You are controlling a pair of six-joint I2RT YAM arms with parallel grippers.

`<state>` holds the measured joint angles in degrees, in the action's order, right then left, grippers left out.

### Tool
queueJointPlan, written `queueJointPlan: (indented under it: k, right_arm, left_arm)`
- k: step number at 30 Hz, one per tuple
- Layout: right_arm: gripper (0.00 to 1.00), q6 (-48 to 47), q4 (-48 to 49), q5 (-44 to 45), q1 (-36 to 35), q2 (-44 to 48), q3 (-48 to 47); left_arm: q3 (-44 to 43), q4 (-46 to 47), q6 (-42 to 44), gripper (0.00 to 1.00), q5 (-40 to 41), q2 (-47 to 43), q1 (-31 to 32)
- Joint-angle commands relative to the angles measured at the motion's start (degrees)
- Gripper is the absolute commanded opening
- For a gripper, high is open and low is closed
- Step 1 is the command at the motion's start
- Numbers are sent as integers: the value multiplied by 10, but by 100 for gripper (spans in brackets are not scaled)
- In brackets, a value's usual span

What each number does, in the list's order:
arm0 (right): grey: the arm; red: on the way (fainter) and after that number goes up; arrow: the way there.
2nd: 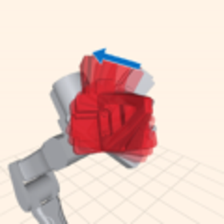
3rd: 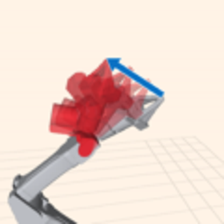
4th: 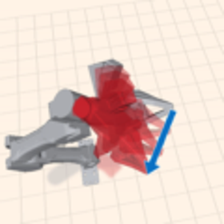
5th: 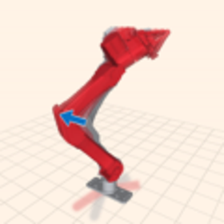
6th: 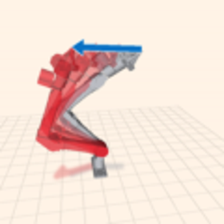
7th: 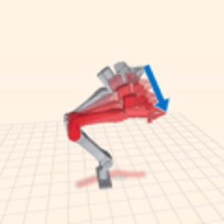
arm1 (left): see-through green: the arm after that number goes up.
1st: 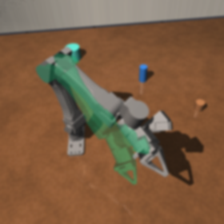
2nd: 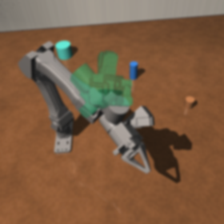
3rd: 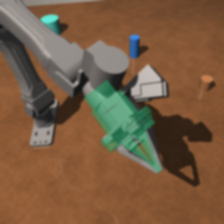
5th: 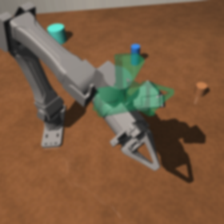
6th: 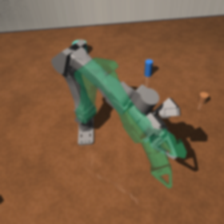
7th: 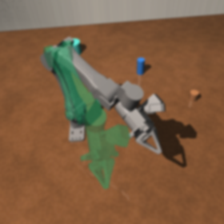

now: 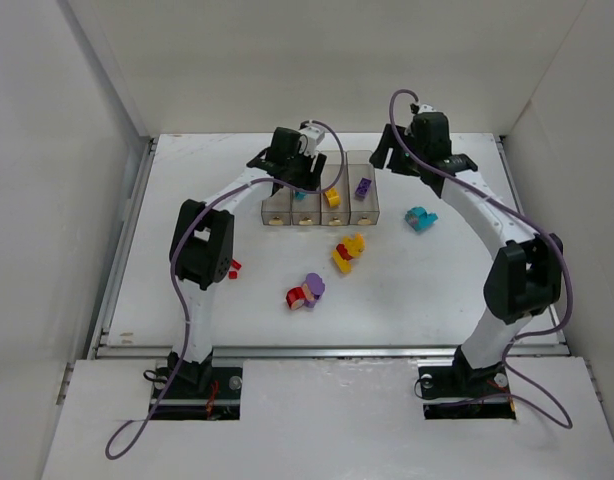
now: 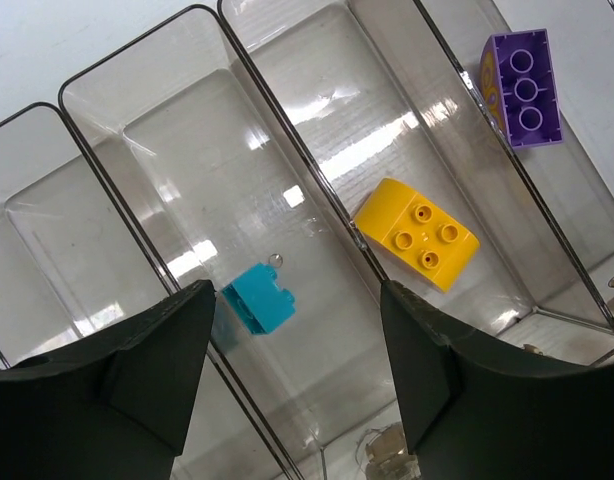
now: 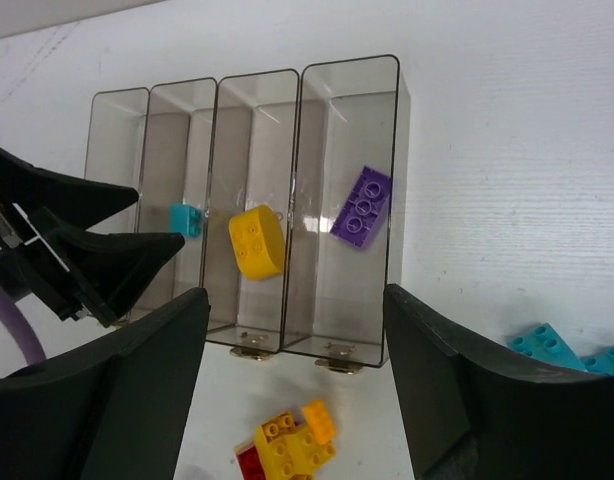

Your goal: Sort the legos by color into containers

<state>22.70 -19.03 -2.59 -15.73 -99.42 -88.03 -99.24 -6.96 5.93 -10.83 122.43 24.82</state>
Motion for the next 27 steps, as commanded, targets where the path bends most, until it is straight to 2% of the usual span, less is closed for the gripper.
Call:
queueJointPlan:
  k: [1, 6, 8, 9, 12, 16, 19, 20, 21, 23, 25, 26, 27]
  right_arm:
    - [76, -7, 18, -1, 6, 45, 3]
    - [83, 14, -14, -13, 59, 81, 28]
    - [89, 14, -26, -5, 92, 96, 54]
    - [94, 7, -34, -5, 104, 108, 62]
    - [99, -23, -68, -11, 136, 115, 88]
    - [99, -89, -103, -4, 141, 108, 100]
    - [100, -53, -113, -1, 172, 113, 131]
    - [100, -12, -88, -18, 190, 124, 147]
    - [100, 10, -74, -66, 232, 124, 165]
    - [100, 58, -46, -100, 256, 124, 202]
    - [100, 67, -17, -138, 257, 124, 202]
    - [95, 67, -3, -166, 257, 118, 202]
    - [95, 47, 9, -188, 257, 118, 202]
  left_arm:
    - [-7, 4, -2, 64, -6, -26, 4]
    - [-7, -8, -1, 64, -6, -56, 4]
    - [0, -8, 19, 64, -6, -82, 9]
    - [0, -8, 28, 64, -6, -91, 9]
    - [24, -8, 72, 64, -18, -129, 15]
    - [43, -45, 142, 66, -73, -163, 20]
    - [56, -74, 204, 67, -139, -178, 25]
    - [62, -80, 247, 68, -163, -185, 33]
    - [62, -85, 262, 68, -171, -185, 33]
    - [62, -92, 270, 70, -177, -185, 45]
    - [62, -92, 270, 70, -177, -185, 51]
    - [62, -92, 270, 70, -177, -185, 58]
    - [68, -97, 270, 70, -170, -185, 58]
